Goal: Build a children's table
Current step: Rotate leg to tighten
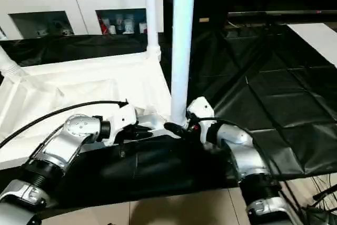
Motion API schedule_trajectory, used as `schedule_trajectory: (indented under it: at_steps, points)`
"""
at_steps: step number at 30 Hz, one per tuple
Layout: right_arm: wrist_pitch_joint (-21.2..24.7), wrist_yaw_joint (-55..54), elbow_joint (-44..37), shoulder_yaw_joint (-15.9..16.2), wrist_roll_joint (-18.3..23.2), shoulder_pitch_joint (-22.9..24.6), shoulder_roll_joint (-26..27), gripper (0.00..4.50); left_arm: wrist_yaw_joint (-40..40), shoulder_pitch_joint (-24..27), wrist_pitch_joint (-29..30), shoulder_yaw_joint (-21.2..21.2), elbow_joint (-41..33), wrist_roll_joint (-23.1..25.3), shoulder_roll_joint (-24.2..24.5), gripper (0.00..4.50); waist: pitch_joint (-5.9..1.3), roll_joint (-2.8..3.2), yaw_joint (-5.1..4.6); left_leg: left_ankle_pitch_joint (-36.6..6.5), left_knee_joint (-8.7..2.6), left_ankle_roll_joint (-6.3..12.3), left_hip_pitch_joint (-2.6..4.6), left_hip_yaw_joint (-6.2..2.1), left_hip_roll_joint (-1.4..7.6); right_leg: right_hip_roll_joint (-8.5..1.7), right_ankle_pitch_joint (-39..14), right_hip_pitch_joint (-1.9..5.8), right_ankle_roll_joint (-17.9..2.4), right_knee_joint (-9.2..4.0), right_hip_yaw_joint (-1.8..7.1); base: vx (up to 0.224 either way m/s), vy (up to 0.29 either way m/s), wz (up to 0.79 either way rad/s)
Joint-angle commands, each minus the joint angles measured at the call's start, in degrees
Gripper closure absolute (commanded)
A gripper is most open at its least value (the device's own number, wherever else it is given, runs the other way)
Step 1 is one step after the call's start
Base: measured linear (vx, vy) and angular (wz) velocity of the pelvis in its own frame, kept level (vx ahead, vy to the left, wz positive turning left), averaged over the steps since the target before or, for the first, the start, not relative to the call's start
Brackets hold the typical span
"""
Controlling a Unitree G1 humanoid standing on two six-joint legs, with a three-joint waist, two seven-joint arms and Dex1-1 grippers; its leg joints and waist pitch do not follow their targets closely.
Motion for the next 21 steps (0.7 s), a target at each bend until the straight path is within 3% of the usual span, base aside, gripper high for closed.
schedule_trajectory:
  at_steps: [1, 4, 5, 8, 11, 13, 18, 19, 21]
  points:
    - [1.5, -5.9, 1.8, -1.4, -0.7, -0.8, 1.7, 1.85, 2.1, -0.1, 1.5, -1.5, 3.2, 1.0, -1.6, 4.50, -2.88, -0.46, -0.15, -12.0, -4.08, 3.93, 0.10, -1.10, 2.23, -3.20, -12.7, 2.67, -12.8, -4.72, 2.56, 0.000, 0.000, 0.00]
    - [2.5, -10.5, 2.5, -1.9, -1.3, -1.1, 3.9, 1.85, 4.9, -1.5, 2.2, -1.3, 5.6, 1.8, -3.1, 4.50, -2.77, -0.42, -0.34, -13.9, -4.32, 2.47, 0.30, -1.29, 2.23, -3.28, -16.1, 2.62, -11.6, -5.08, 2.59, 0.000, 0.000, 0.00]
    - [5.5, -19.3, 3.7, -3.8, -1.2, -1.9, 8.3, 1.85, 10.3, -4.9, 2.7, -0.2, 11.0, 2.0, -7.0, 4.50, -2.41, -0.31, -0.98, -16.1, -4.58, 1.47, 0.40, -1.29, 1.94, -3.00, -19.7, 2.30, -10.6, -5.48, 2.59, 0.000, 0.000, 0.00]
    - [7.3, -28.4, 6.0, -5.3, -1.9, -3.1, 12.2, 1.86, 16.3, -9.3, 0.9, 0.5, 17.6, 2.7, -11.0, 4.50, -2.55, -0.25, -0.98, -17.9, -4.63, 0.32, 1.01, -1.48, 1.84, -3.19, -22.4, 2.01, -9.3, -6.02, 2.65, 0.000, 0.000, 0.00]
    - [7.1, -33.0, 7.0, -4.9, -3.9, -3.4, 13.7, 1.90, 19.7, -12.2, -2.6, -0.4, 21.5, 4.5, -13.0, 4.50, -2.65, -0.43, -0.77, -17.1, -4.59, 1.34, 0.60, -1.46, 1.82, -3.30, -19.7, 2.22, -9.3, -5.95, 2.74, 0.000, 0.000, 0.00]
    - [6.8, -33.2, 6.5, -4.6, -4.1, -3.1, 14.5, 1.91, 19.7, -12.9, -4.7, -1.4, 22.6, 5.5, -13.1, 4.50, -2.76, 0.22, -0.58, -16.7, -4.55, 1.87, 0.56, -1.47, 1.73, -3.31, -18.5, 2.32, -9.4, -5.94, 2.72, 0.000, 0.000, 0.00]
    - [5.0, -32.0, 4.1, -4.0, -5.0, -2.3, 14.8, 1.91, 18.4, -13.2, -6.7, -1.5, 24.9, 6.2, -12.8, 4.50, -2.82, 0.45, -0.56, -16.9, -4.62, 2.10, 0.38, -1.55, 1.81, -3.38, -17.6, 2.59, -9.6, -5.81, 2.64, 0.000, 0.000, 0.00]
    - [4.9, -31.7, 3.9, -4.1, -4.5, -2.4, 14.7, 1.35, 18.5, -13.5, -7.6, -1.4, 26.2, 6.3, -12.8, 4.50, -2.79, 0.24, -0.54, -17.0, -4.60, 2.36, 0.38, -1.52, 1.76, -3.42, -18.2, 2.57, -9.5, -5.94, 2.64, 0.000, 0.000, 0.00]
    - [5.2, -31.7, 3.7, -4.0, -4.1, -2.4, 14.2, 1.21, 18.5, -13.8, -9.0, -1.2, 28.0, 6.4, -12.6, 4.50, -2.78, 0.23, -0.52, -16.7, -4.63, 2.67, 0.25, -1.54, 1.72, -3.39, -19.2, 2.60, -9.1, -5.99, 2.60, 0.000, 0.000, 0.00]
